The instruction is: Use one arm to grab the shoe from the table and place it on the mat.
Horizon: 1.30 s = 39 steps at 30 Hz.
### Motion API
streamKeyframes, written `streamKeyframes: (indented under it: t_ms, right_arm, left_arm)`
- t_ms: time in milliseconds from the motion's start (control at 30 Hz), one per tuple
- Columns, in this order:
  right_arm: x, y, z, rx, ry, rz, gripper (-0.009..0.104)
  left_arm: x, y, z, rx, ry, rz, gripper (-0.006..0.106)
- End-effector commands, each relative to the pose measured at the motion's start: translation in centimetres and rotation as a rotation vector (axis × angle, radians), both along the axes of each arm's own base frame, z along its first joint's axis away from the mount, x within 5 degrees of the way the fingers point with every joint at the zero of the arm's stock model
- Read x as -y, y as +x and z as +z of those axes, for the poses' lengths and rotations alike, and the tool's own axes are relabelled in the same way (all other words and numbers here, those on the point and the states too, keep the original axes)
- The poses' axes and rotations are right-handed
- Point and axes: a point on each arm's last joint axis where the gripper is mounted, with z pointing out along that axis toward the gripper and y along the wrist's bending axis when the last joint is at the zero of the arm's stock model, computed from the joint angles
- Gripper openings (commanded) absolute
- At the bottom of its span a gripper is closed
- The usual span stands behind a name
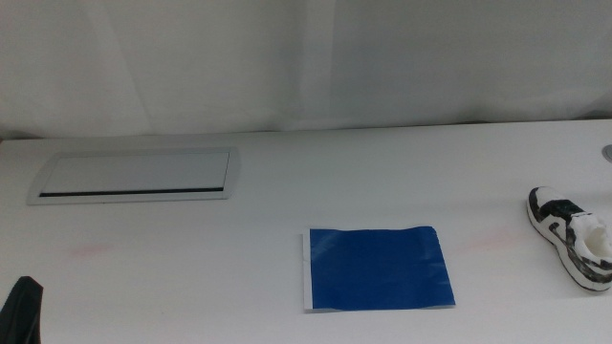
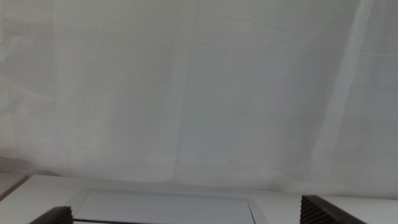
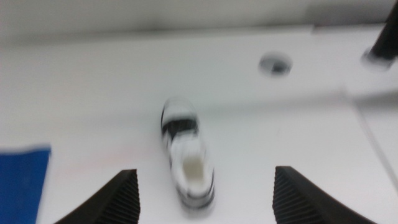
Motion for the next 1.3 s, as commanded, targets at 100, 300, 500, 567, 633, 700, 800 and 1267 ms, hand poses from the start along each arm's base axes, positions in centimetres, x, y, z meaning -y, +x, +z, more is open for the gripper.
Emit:
streamKeyframes:
  t_ms: [100, 300, 500, 567, 633, 700, 800, 1267]
  right_arm:
    - [-0.5, 2.5, -1.2, -0.151, -0.022, 0.105, 0.061]
    - [-1.3, 4.9, -1.6, -0.209, -0.016, 0.172, 0.061]
    - [-1.8, 6.6, -1.9, -0.245, -0.07, 0.245, 0.061]
    - [-1.8, 7.2, -2.1, -0.259, -0.122, 0.289, 0.062]
    - [-1.7, 7.9, -2.3, -0.278, -0.14, 0.291, 0.065]
    - [-1.7, 8.6, -2.6, -0.298, -0.149, 0.293, 0.074]
    - [-1.6, 9.8, -3.1, -0.325, -0.175, 0.296, 0.093]
    - [-1.3, 14.7, -9.7, -0.526, -0.215, 0.32, 0.102]
  left_arm:
    - [0.0, -0.1, -1.1, 0.003, -0.011, -0.001, 0.091]
    - [0.0, -0.1, -1.1, 0.003, -0.011, -0.001, 0.091]
    - [0.0, -0.1, -1.1, 0.003, -0.011, -0.001, 0.091]
    - [0.0, -0.1, -1.1, 0.003, -0.011, -0.001, 0.091]
    - [0.0, -0.1, -1.1, 0.003, -0.011, -0.001, 0.091]
    - [0.0, -0.1, -1.1, 0.003, -0.011, -0.001, 0.091]
    - [0.0, -0.1, -1.1, 0.003, -0.011, -0.001, 0.091]
    - [0.0, -0.1, -1.1, 0.003, -0.011, -0.001, 0.091]
